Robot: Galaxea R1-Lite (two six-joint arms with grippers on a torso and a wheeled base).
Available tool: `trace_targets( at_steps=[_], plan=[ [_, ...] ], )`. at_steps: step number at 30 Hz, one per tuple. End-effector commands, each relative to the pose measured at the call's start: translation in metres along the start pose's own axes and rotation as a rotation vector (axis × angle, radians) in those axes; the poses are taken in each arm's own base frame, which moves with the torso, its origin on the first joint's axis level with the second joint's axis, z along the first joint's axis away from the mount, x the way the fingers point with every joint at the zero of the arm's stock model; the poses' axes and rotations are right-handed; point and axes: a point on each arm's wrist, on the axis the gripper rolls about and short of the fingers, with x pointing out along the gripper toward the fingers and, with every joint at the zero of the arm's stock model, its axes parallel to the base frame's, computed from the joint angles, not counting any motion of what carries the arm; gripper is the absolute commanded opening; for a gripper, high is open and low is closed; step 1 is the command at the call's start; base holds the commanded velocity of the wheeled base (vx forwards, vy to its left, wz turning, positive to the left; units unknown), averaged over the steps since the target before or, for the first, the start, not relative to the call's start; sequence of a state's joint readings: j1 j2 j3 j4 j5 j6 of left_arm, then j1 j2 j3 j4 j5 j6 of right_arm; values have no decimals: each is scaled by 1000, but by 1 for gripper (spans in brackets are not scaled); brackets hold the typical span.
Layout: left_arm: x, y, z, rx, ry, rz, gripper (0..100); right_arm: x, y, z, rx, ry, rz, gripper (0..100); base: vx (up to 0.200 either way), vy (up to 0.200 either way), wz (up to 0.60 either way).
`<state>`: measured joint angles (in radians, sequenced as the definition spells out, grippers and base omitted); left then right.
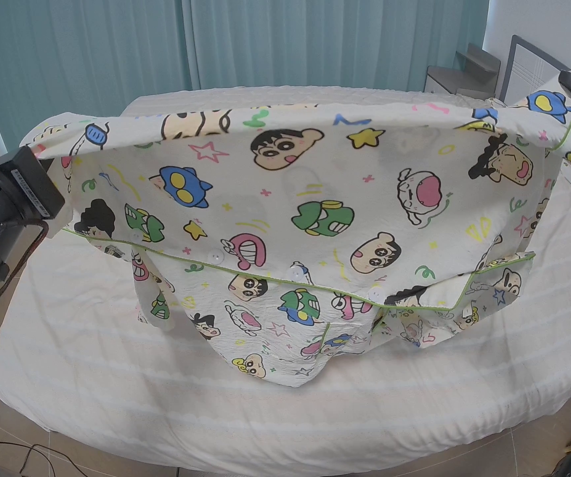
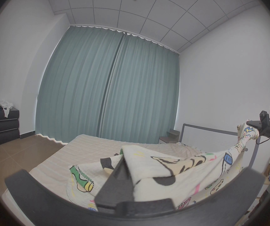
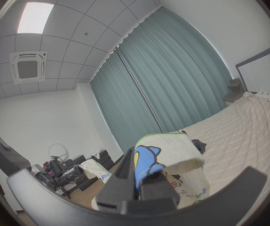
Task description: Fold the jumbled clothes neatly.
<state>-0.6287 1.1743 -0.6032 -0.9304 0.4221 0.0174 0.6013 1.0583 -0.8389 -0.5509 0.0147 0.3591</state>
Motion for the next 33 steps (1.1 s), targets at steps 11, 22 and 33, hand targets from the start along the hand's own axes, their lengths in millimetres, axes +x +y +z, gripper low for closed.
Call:
trace_targets(
  at_steps=[11, 22, 33],
  plan=[
    [0, 0, 1, 0, -2, 0, 0, 1, 0, 2, -2, -7, -1, 0, 0, -200, 0],
    [-1, 1, 0, 4, -1, 1, 0, 1, 0, 1, -2, -6, -3, 0, 0, -200, 0],
    [-3, 1, -1, 9, 2, 1, 0, 1, 0, 1, -2, -6, -3, 0, 0, -200, 0]
  ],
)
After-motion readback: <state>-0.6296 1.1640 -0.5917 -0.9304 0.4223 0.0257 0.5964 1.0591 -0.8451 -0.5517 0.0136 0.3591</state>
